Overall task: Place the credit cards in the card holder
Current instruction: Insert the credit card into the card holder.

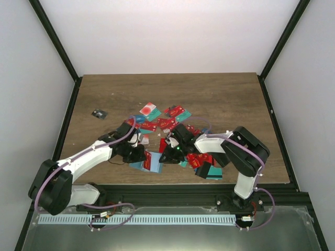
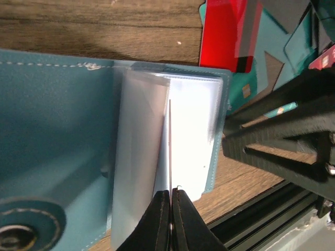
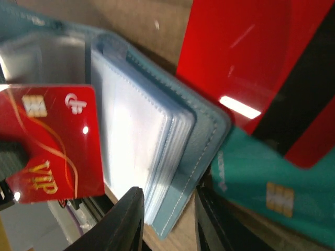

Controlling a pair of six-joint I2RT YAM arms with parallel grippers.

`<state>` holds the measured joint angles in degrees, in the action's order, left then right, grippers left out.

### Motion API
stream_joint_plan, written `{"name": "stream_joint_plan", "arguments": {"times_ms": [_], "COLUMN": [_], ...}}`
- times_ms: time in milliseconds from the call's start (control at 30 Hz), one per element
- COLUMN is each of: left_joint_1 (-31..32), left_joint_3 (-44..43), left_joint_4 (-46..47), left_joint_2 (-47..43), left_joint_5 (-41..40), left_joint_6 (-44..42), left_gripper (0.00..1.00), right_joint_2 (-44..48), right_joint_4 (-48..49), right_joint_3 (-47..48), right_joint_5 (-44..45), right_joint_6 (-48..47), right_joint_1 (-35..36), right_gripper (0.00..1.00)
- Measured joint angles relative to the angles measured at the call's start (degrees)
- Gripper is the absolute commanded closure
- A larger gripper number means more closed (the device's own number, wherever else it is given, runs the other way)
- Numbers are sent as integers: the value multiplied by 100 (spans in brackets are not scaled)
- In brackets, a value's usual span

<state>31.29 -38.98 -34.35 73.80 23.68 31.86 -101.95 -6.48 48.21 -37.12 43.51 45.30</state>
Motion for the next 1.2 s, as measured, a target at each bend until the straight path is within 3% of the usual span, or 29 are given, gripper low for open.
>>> {"name": "stream_joint_plan", "arguments": {"times_ms": [600,1200], "left_joint_1": [-101,-105], "left_joint_3": [-214,490], "left_joint_4": [-365,326], "left_joint_2": [-238,-710], "left_joint_5": [-1029,-901], "left_joint_6": [358,658], "left_gripper": [96,96], "right_joint_2": [-358,-570], "right_joint_4": [-289,-374], "right_joint_3": [570,863], "right_joint_5": [92,28], "right_joint_6": [-501,-688], "right_joint_1": [-205,-212], "right_gripper": [70,69]}}
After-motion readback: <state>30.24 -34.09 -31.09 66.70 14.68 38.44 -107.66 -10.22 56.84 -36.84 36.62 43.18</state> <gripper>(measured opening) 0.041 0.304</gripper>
